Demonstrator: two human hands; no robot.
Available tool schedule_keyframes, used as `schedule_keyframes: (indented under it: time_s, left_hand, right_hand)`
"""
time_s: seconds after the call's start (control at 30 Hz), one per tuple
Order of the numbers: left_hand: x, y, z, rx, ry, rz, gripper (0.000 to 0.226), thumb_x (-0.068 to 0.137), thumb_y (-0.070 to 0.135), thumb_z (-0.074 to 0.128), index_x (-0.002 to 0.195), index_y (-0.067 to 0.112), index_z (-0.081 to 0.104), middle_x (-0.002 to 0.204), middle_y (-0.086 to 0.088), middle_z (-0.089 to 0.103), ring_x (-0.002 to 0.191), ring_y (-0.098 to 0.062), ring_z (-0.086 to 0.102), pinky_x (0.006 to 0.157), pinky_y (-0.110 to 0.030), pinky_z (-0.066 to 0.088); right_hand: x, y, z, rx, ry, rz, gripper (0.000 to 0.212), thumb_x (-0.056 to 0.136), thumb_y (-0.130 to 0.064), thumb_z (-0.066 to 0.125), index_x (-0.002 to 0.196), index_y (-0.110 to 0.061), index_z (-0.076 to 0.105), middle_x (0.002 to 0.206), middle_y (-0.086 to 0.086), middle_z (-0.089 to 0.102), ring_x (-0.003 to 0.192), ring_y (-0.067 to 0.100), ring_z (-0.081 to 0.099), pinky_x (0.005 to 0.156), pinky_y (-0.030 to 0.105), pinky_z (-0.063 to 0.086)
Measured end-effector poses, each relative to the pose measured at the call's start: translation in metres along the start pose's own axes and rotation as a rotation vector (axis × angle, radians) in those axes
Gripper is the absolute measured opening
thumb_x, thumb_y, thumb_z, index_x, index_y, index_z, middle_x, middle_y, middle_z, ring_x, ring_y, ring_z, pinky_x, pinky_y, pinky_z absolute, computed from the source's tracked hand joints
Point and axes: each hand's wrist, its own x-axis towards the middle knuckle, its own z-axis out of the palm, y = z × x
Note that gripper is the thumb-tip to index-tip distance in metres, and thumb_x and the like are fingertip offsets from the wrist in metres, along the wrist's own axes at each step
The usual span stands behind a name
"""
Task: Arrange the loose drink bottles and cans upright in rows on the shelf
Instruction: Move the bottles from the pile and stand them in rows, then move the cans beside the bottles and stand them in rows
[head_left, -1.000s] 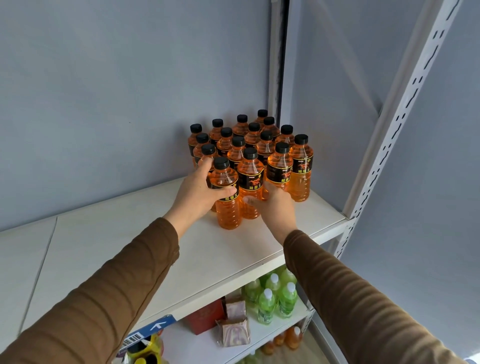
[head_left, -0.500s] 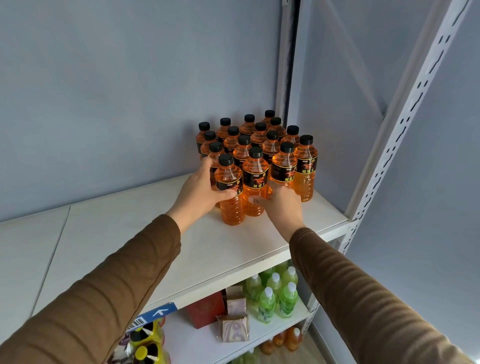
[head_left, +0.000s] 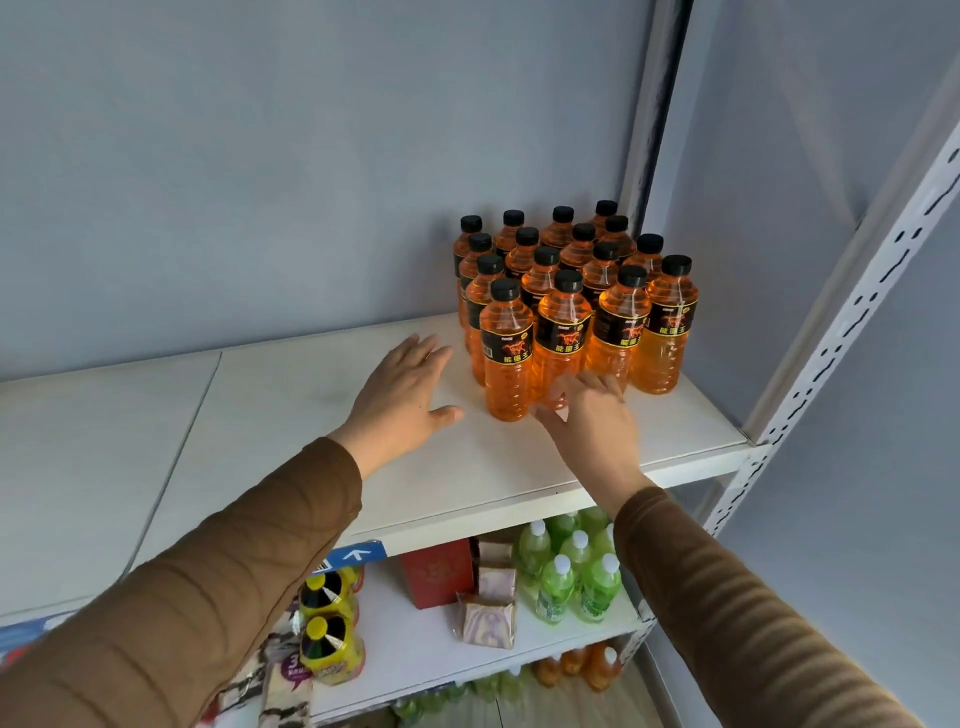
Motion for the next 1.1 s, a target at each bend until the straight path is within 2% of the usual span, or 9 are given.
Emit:
schedule_keyframes:
  time_s: [0.23,0.37,0.47,0.77,1.1]
  left_hand:
    - [-0.048,-0.041,0.001,0.086,-0.084,-0.067,0.078,0.101,0.05,0.045,0.16,0.021,0.004,0.168,-0.004,-0.001,0.154,-0.022,-0.004,0.124,-0.039,0.002]
    - [-0.077,-0.075,-0.009,0.075,-0.078,-0.117,0.078,0.101,0.05,0.044,0.16,0.021,0.003,0.168,-0.003,-0.002,0.154,-0.022,-0.004,0.124,-0.039,0.001]
    - [-0.107,-0.116,-0.025,0.056,-0.071,-0.161,0.078,0.101,0.05,0.045,0.16,0.02,0.003,0.168,-0.004,-0.002,0.154,-0.022,-0.002,0.123,-0.038,0.0]
    - [-0.198,-0.26,-0.073,0.057,-0.034,-0.233,0.08,0.099,0.05,0.048,0.16,0.017,0.007,0.167,-0.006,0.003,0.153,-0.023,0.004,0.122,-0.037,0.003]
    - [-0.248,-0.355,-0.095,0.056,0.005,-0.404,0.078,0.099,0.052,0.047,0.16,0.021,0.008,0.168,-0.001,0.003,0.154,-0.021,0.001,0.121,-0.034,0.005]
  right_hand:
    - [-0.013,-0.059,-0.001,0.015,0.006,-0.168,0.024,0.088,-0.042,0.067,0.1,-0.022,0.067,0.105,-0.002,0.067,0.104,0.021,0.052,0.07,0.031,0.049]
    - [-0.014,-0.114,0.007,0.021,-0.099,-0.296,0.043,0.089,-0.043,0.066,0.127,-0.024,0.061,0.126,-0.003,0.062,0.12,0.019,0.048,0.09,0.033,0.049]
    - [-0.018,-0.173,0.02,0.0,-0.145,-0.358,0.054,0.088,-0.046,0.066,0.137,-0.027,0.053,0.136,-0.004,0.057,0.125,0.02,0.047,0.099,0.035,0.046]
    - [-0.043,-0.351,0.07,0.056,-0.233,-0.443,0.063,0.087,-0.047,0.067,0.143,-0.026,0.046,0.141,-0.002,0.051,0.129,0.024,0.042,0.102,0.039,0.04]
    - [-0.034,-0.467,0.115,0.176,-0.31,-0.59,0.062,0.089,-0.042,0.065,0.144,-0.022,0.044,0.141,0.0,0.05,0.128,0.024,0.041,0.105,0.036,0.038]
